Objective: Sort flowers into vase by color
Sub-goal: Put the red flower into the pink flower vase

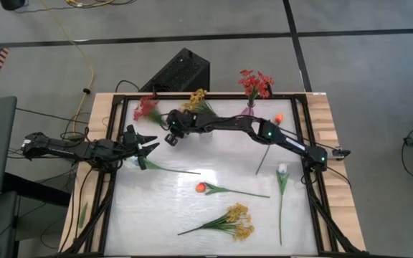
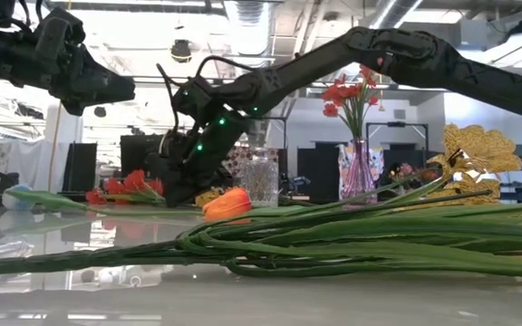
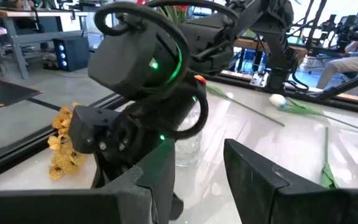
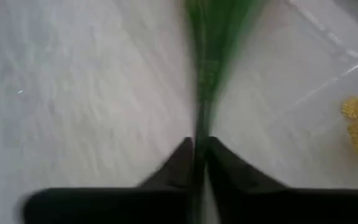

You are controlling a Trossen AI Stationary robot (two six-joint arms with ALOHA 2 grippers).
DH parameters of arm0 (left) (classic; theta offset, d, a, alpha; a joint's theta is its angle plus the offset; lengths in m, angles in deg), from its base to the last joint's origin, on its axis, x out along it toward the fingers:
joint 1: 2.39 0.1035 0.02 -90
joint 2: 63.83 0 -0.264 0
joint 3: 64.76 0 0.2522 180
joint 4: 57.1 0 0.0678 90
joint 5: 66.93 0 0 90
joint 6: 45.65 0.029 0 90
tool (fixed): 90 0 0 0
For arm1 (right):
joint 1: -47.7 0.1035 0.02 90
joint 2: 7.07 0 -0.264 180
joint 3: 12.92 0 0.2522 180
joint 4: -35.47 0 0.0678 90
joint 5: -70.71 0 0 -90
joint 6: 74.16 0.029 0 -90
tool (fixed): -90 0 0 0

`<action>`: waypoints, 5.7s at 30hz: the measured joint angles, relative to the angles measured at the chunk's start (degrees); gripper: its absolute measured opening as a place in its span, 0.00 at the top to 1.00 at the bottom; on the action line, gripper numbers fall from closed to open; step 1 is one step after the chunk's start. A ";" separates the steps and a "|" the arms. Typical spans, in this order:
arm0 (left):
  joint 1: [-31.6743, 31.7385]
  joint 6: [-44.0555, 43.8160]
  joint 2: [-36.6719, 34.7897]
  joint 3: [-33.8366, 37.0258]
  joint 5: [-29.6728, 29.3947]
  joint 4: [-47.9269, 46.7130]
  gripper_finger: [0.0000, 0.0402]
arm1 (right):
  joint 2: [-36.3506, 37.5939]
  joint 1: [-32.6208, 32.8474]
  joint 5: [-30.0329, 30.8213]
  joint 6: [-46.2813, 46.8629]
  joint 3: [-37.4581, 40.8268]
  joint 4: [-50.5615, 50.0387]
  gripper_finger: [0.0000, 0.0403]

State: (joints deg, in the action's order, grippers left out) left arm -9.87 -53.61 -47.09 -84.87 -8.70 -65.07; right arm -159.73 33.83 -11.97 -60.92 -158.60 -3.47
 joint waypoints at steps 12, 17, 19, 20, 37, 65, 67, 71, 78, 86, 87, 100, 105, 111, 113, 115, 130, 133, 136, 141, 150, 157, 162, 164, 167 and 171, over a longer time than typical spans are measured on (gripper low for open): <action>0.00 0.22 -0.02 -0.02 0.44 -0.30 0.69 | 13.88 -0.84 -3.66 0.30 0.04 -8.52 0.93; 0.00 0.23 -0.02 -0.02 1.55 -0.33 0.69 | 22.75 0.49 0.42 -4.45 2.18 -10.98 0.93; 0.02 0.24 -0.02 -0.02 3.62 -0.33 0.69 | 28.18 1.21 0.56 -5.69 7.33 -9.00 0.93; 0.02 0.22 -0.02 -0.02 4.65 -0.34 0.69 | 31.46 1.59 0.54 -6.04 11.21 -6.69 0.93; 0.02 0.42 6.78 5.64 11.15 29.53 0.69 | 53.86 12.22 -1.01 7.06 90.25 111.60 0.93; 0.00 1.18 52.69 -2.31 23.98 65.80 0.69 | 27.65 16.68 -7.05 5.25 63.73 111.26 0.93; 0.01 1.07 53.39 -2.91 24.07 65.74 0.69 | 27.66 16.71 -7.05 4.90 63.73 111.08 0.93; 0.02 1.16 53.79 -3.54 25.33 65.45 0.69 | 27.66 16.68 -7.02 4.60 63.73 109.47 0.93; 0.00 1.28 53.81 -3.61 24.41 63.50 0.80 | 27.66 16.61 -6.98 4.08 63.73 109.36 0.93; 0.04 1.36 53.77 -3.58 23.53 61.65 0.99 | 27.73 16.58 -7.31 3.20 63.73 107.72 0.80; 0.02 1.37 53.66 -3.58 23.17 60.90 0.99 | 27.89 16.42 -7.97 3.19 63.73 107.13 0.78; 2.08 1.20 43.61 -6.33 22.03 35.50 1.00 | 38.45 14.06 -16.18 -6.51 63.76 74.79 0.58; 2.10 1.24 41.27 -6.64 21.81 31.12 1.00 | 42.12 14.47 -11.98 -12.14 63.76 66.81 0.59; 2.08 1.27 41.23 -6.64 21.86 30.72 1.00 | 42.01 15.00 -10.02 -13.74 63.76 67.79 0.66; 2.08 1.27 41.24 -6.64 21.88 30.67 1.00 | 41.81 15.00 -9.80 -13.74 63.73 67.78 0.69; 2.08 1.27 41.24 -6.64 21.86 30.70 1.00 | 41.78 14.97 -8.96 -13.72 63.73 67.36 0.72; 0.74 3.67 41.22 -6.64 20.20 26.58 0.73 | 50.65 18.15 0.15 -11.41 63.80 45.98 0.94; 0.74 3.69 41.22 -6.64 17.64 24.83 0.68 | 58.83 20.14 10.93 -11.60 67.00 35.85 0.94; 0.74 3.71 41.22 -6.64 15.48 24.08 0.65 | 69.06 22.08 22.17 -11.03 74.84 31.88 0.94; 0.74 3.81 41.22 -6.62 14.52 23.49 0.65 | 87.35 23.89 39.09 -11.29 91.56 36.00 0.94; 1.47 4.49 41.22 -6.62 14.10 25.90 0.64 | 94.79 13.96 43.52 -28.03 111.40 69.73 0.94; 1.99 4.50 41.22 -6.63 14.13 26.04 0.64 | 88.95 3.24 36.48 -29.72 114.38 84.78 0.94; 1.99 5.13 41.22 -6.62 14.14 25.88 0.64 | 83.00 -1.16 33.38 -28.49 114.33 90.04 0.94; 1.97 5.18 41.22 -6.62 14.14 25.42 0.64 | 81.09 -1.94 33.42 -29.29 114.33 91.76 0.94; 1.97 5.16 41.22 -6.62 14.14 24.75 0.64 | 79.43 -2.49 33.48 -29.65 114.33 94.29 0.94; 1.97 5.18 41.22 -6.62 14.15 24.51 0.64 | 79.08 -2.31 33.52 -30.30 114.33 94.79 0.94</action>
State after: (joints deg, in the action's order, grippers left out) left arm -7.91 -48.43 -5.87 -91.50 5.45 -40.56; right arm -80.64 31.52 21.55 -91.22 -44.27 91.33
